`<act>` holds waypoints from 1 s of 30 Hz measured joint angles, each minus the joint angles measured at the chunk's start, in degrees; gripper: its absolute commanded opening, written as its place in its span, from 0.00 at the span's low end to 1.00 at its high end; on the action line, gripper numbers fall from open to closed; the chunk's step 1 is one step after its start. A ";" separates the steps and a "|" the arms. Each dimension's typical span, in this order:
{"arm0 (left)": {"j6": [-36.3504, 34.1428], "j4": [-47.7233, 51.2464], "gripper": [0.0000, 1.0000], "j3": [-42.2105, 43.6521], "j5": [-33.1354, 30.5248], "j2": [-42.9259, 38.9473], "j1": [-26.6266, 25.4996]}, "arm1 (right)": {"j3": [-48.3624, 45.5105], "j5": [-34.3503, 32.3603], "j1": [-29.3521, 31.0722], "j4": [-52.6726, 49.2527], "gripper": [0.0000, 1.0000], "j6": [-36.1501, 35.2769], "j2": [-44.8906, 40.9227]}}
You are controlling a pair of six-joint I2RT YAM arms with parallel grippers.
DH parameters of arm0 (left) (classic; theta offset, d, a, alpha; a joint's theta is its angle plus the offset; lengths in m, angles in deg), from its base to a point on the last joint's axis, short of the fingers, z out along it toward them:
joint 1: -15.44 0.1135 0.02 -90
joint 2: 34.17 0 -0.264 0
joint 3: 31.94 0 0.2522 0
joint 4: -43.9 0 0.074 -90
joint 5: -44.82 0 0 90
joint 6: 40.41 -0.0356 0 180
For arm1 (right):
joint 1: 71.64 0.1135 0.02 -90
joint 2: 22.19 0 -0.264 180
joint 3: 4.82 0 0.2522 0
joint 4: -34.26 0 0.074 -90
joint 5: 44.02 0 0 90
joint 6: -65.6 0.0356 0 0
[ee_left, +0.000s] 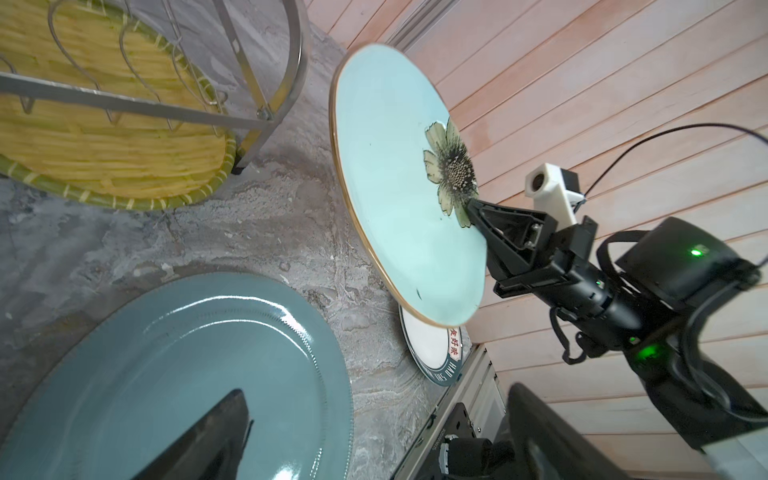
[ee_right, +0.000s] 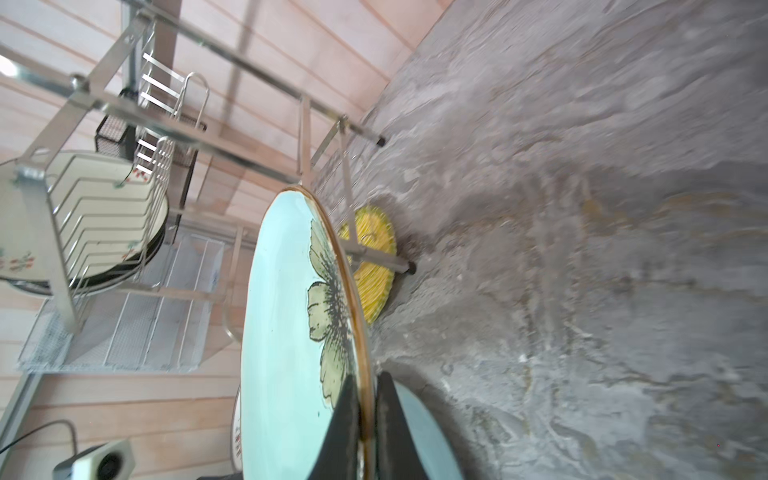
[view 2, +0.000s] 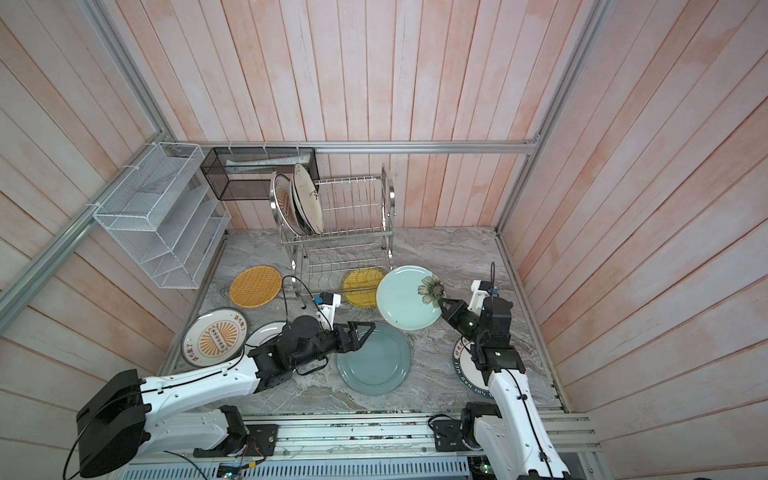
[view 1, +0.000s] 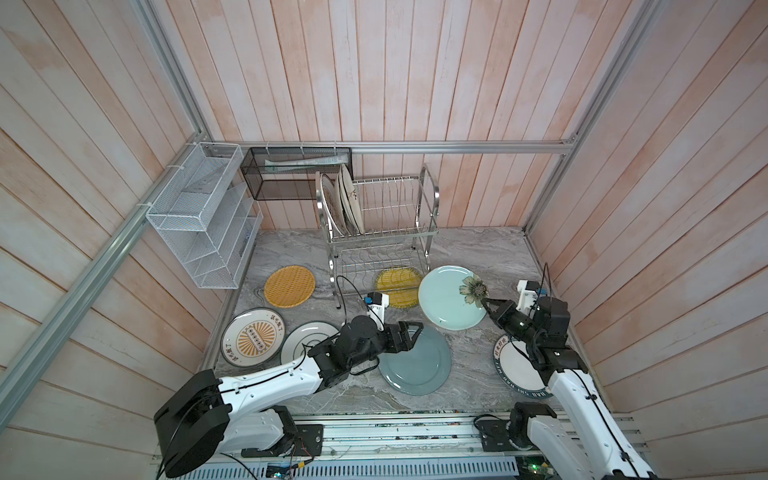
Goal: Load the plates into the dish rack
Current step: 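Tilt the sunflower plate up toward the left gripper while the left gripper approaches, then close the left gripper on the sunflower plate rim while the right gripper opens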
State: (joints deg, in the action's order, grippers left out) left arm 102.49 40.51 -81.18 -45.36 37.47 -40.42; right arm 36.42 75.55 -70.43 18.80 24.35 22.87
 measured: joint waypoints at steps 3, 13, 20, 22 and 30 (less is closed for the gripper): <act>3.30 -0.24 0.83 -1.68 -3.30 2.32 -1.68 | -0.20 0.28 3.45 0.09 0.00 1.88 -0.44; 14.60 -0.33 0.47 -4.07 -10.08 6.51 -2.34 | -0.26 -1.22 7.28 0.24 0.00 4.33 -1.97; 20.09 -0.35 0.24 -4.50 -12.70 6.80 -2.71 | -0.66 -1.51 7.65 0.33 0.00 4.44 -2.71; 20.98 -0.94 0.19 -4.50 -13.09 7.02 -2.73 | -0.85 -1.55 7.69 0.35 0.00 4.37 -2.93; 23.69 -4.37 0.20 -4.48 -13.92 8.66 -2.99 | -1.22 -1.57 7.76 0.33 0.00 4.33 -3.52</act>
State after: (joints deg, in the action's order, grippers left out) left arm 126.19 36.14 -85.66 -59.29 46.12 -43.41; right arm 35.20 73.97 -62.67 19.13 28.68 19.35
